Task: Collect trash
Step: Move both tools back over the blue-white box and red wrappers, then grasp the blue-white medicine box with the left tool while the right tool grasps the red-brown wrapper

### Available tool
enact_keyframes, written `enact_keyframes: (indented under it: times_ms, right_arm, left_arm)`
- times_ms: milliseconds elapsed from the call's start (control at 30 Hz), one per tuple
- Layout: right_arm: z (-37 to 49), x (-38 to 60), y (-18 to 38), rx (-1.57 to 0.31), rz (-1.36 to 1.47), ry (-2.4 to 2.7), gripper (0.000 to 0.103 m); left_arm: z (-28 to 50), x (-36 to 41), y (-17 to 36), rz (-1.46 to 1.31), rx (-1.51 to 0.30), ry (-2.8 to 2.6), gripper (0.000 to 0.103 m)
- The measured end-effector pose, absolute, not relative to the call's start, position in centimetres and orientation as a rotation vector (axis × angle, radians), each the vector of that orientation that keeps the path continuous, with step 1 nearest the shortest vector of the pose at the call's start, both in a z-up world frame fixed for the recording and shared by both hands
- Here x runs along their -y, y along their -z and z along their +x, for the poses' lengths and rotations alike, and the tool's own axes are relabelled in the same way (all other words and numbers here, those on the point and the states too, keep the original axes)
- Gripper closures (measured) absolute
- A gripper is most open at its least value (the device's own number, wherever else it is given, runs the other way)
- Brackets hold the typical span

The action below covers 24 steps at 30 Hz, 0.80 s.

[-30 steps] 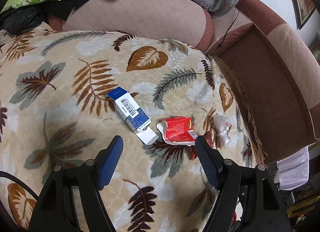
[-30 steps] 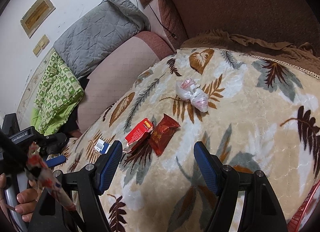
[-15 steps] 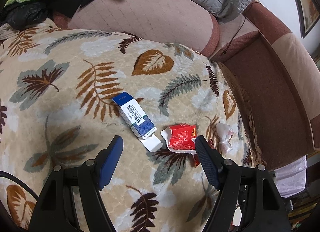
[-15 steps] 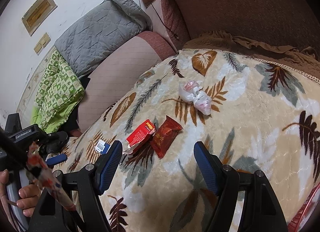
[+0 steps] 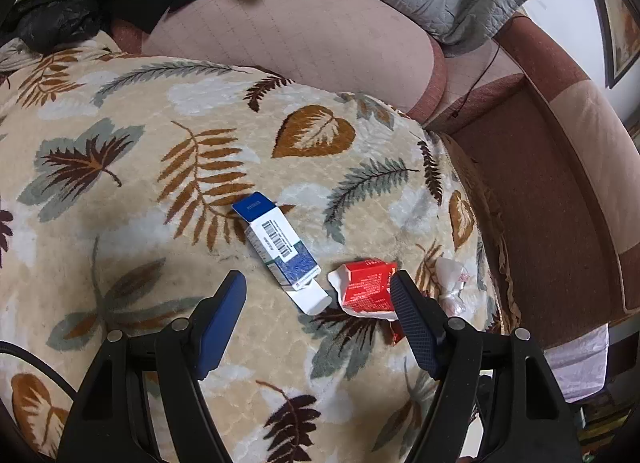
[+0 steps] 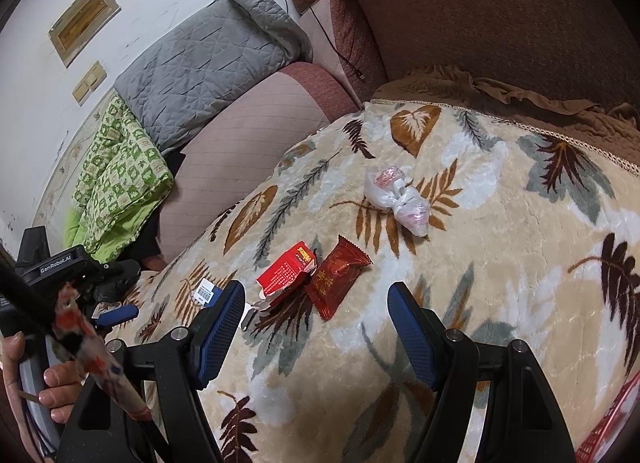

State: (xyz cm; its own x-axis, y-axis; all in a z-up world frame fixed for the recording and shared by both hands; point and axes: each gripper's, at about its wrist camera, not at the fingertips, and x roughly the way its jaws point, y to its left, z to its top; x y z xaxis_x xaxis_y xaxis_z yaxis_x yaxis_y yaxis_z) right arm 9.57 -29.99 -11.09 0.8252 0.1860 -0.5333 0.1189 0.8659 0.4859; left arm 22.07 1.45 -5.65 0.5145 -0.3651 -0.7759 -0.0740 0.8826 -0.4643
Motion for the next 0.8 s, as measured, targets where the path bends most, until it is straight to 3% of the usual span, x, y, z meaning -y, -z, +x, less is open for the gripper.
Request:
enact_keyframes:
  times_ms: [633,800]
  right_arm:
    - [16.5,30.2,15.7,-0.758,0.517,-0.094,0.025]
    - [19.5,30.9,18.3,-0.761,0.574,-0.037,0.036]
  left_arm:
    - [24.5,-4.0,9.1,-0.608,-1.096,0.141,0.03]
    - [25.1,-4.1,10.4,-0.607,-1.101,0.105,0.03]
